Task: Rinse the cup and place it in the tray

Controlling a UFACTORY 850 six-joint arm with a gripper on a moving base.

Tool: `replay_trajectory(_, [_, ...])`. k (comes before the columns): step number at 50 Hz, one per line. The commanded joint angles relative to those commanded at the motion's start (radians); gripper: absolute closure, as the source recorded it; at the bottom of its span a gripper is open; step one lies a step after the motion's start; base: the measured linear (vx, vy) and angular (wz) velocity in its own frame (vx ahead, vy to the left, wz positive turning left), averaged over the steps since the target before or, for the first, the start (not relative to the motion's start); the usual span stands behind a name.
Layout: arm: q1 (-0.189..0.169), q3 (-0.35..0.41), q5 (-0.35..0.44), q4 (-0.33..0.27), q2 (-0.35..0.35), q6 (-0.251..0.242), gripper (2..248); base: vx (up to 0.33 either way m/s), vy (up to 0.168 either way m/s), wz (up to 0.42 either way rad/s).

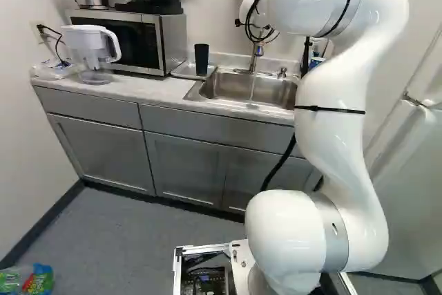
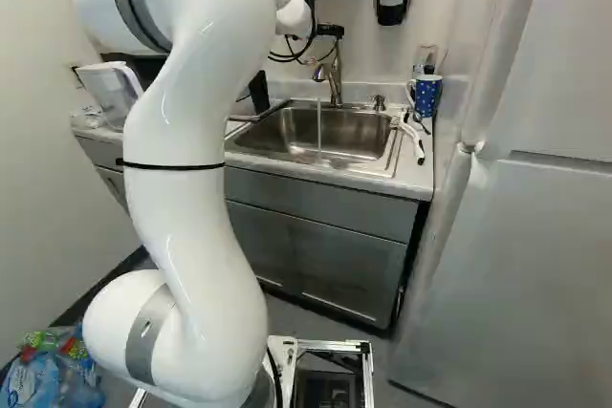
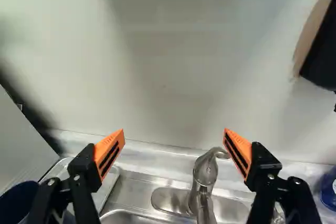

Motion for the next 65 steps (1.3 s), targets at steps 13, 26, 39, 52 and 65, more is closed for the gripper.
replay_trajectory(13, [0.009,-0.035,0.0,0.0,-0.028,0.0,3,0.0,0.0,0.0])
replay_trajectory(26, [0.009,-0.035,0.0,0.0,-0.028,0.0,3,0.0,0.0,0.0])
replay_trajectory(39, [0.012,-0.026,0.0,0.0,-0.021,0.0,3,0.0,0.0,0.0])
replay_trajectory(52, [0.015,-0.003,0.0,0.0,-0.002,0.0,3,0.0,0.0,0.0])
replay_trajectory(65, [0.015,0.003,0.0,0.0,0.002,0.0,3,0.0,0.0,0.0])
